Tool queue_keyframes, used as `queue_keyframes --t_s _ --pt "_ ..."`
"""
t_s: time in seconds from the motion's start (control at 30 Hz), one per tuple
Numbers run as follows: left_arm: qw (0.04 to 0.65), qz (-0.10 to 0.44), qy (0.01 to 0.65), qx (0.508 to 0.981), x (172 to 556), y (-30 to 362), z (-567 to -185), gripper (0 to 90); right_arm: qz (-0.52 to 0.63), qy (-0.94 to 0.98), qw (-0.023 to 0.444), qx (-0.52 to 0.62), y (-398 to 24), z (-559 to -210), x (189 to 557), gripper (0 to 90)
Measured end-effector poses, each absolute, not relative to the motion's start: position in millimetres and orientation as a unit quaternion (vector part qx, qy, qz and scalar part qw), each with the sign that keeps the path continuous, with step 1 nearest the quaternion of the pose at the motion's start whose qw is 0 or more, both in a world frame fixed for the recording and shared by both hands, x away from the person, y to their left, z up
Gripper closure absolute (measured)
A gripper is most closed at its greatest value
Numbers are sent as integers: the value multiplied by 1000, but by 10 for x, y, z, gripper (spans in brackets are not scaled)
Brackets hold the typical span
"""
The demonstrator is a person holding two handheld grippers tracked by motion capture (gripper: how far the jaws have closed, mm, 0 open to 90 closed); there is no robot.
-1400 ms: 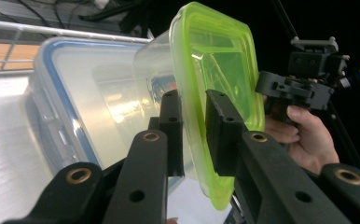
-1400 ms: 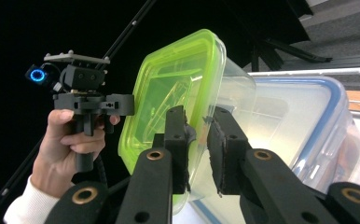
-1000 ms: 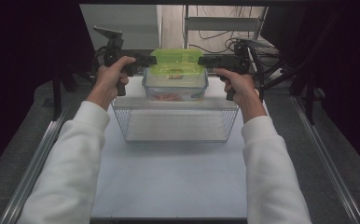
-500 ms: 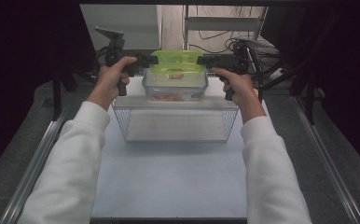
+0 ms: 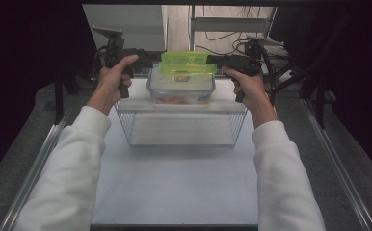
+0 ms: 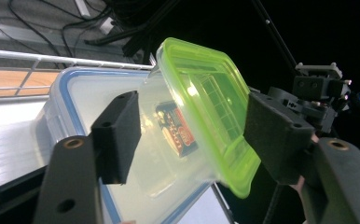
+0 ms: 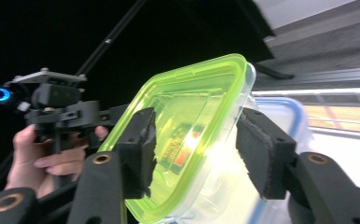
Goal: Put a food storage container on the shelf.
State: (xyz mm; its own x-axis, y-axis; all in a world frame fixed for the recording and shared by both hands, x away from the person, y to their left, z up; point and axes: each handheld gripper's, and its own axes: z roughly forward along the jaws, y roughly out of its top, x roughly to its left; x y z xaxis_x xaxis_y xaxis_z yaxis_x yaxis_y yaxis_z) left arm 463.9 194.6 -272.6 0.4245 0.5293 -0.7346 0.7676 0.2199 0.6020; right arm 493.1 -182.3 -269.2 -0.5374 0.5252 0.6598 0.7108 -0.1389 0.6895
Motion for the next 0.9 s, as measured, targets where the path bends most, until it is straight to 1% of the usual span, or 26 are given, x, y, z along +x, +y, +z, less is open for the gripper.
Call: queue_keyframes --t_s 0.07,0.13,0.2,0.33,0.5,0.57,0.6,0.63,0.9 --pt "580 -100 522 618 4608 1943 -2719 332 -583 -655 78 -474 -1830 -2683 4915 429" --pt "579 -99 519 621 4583 1925 -2717 331 -578 -662 80 -471 -1808 -2684 4900 465" --pt "580 -98 518 621 4564 1911 -2717 333 -575 -664 83 -471 -1770 -2686 4887 479" --pt "584 -97 515 621 4532 1914 -2723 333 -578 -662 83 -469 -1703 -2692 4886 477" --pt "584 -96 509 624 4524 1928 -2715 334 -582 -658 82 -471 -1715 -2708 4915 474" --pt "584 -94 509 626 4522 1941 -2717 333 -581 -659 77 -472 -1728 -2711 4920 443" --pt "584 -94 509 626 4522 1941 -2717 331 -581 -659 77 -472 -1728 -2711 4920 443" --pt "583 -90 507 629 4513 1957 -2718 328 -585 -654 78 -474 -1758 -2699 4920 415" --pt "587 -79 507 626 4381 2037 -2740 319 -587 -654 72 -472 -1886 -2634 4809 390"
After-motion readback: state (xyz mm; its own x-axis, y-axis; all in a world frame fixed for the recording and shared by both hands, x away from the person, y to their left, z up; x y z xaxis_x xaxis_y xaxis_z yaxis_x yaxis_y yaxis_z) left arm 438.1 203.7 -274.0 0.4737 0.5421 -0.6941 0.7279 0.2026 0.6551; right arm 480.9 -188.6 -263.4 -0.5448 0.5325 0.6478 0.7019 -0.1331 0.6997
